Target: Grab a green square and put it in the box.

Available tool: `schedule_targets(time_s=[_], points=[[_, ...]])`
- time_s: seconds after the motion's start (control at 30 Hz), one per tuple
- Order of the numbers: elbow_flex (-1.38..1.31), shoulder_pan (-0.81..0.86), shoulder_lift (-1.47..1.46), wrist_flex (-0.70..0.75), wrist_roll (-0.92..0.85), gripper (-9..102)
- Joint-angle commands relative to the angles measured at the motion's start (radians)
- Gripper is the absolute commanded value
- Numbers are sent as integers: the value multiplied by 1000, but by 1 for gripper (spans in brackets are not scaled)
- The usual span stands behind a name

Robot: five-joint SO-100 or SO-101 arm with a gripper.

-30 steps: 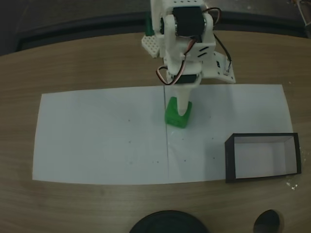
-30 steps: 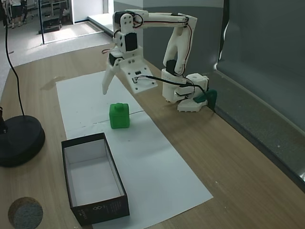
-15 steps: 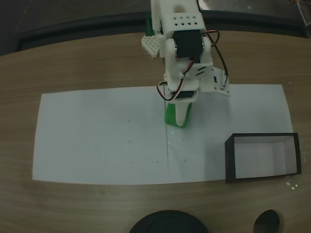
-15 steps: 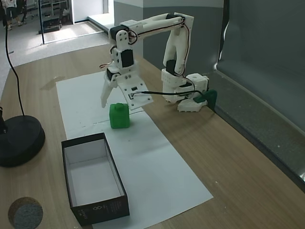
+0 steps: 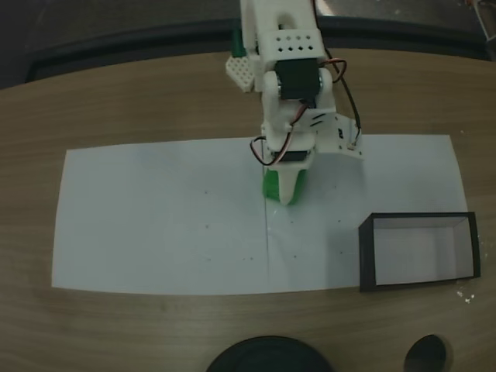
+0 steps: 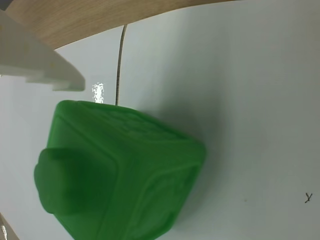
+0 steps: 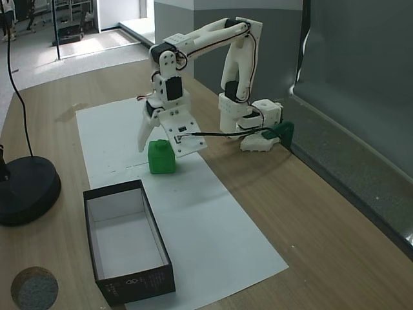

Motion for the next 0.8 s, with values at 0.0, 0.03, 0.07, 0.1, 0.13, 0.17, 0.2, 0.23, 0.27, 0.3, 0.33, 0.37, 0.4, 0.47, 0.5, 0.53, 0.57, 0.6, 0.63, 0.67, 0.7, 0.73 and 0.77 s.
schedule_targets(time_s=[0.0, 0.03, 0.07, 0.1, 0.13, 0.17, 0.2, 0.23, 0.27, 0.3, 0.33, 0.37, 0.4, 0.47, 0.5, 0.53, 0.57, 0.6, 0.63, 0.67, 0.7, 0.73, 0.77], points=[[-3, -5, 8, -5, 3, 35], [-3, -5, 8, -5, 3, 35], [-3, -5, 8, -5, 3, 35], [-2, -5, 8, -5, 3, 35], [-2, -5, 8, -5, 3, 35], [0, -5, 8, -14, 5, 35], [9, -5, 8, -23, 5, 35], [21, -5, 8, -40, 5, 35], [35, -5, 8, -51, 5, 35], [46, -5, 8, -58, 5, 35], [55, -5, 8, -64, 3, 35], [63, -5, 8, -75, 2, 35], [71, -5, 8, -81, 0, 35], [75, -5, 8, -91, 0, 35], [75, -5, 8, -94, -2, 35], [75, -5, 8, -94, -3, 34], [74, -5, 8, -94, -3, 32], [74, -5, 8, -95, -5, 29], [72, -5, 8, -95, -5, 24], [71, -5, 8, -95, -5, 18], [67, -5, 8, -95, -5, 14], [64, -6, 8, -95, -5, 12], [63, -6, 8, -95, -5, 12]])
